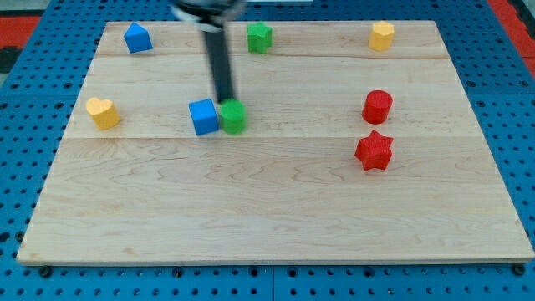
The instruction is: Place the red star diagonally to the bottom right side of the green circle
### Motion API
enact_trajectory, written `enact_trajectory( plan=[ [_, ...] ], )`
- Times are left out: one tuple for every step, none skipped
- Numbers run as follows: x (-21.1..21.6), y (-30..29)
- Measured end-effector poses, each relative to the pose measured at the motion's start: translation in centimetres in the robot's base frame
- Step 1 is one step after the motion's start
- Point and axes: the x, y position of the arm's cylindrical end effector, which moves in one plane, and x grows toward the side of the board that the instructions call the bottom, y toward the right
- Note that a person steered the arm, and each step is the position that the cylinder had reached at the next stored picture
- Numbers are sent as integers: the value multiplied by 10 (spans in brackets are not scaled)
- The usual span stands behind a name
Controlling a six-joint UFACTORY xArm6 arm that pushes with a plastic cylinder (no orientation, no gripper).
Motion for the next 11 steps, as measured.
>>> enact_trajectory(
  plan=[
    [4,50],
    [35,81],
    [67,184],
    [102,268],
    [112,283],
    [113,291],
    [114,233],
    [112,178],
    [137,160],
    [107,111],
    [94,104]
  ],
)
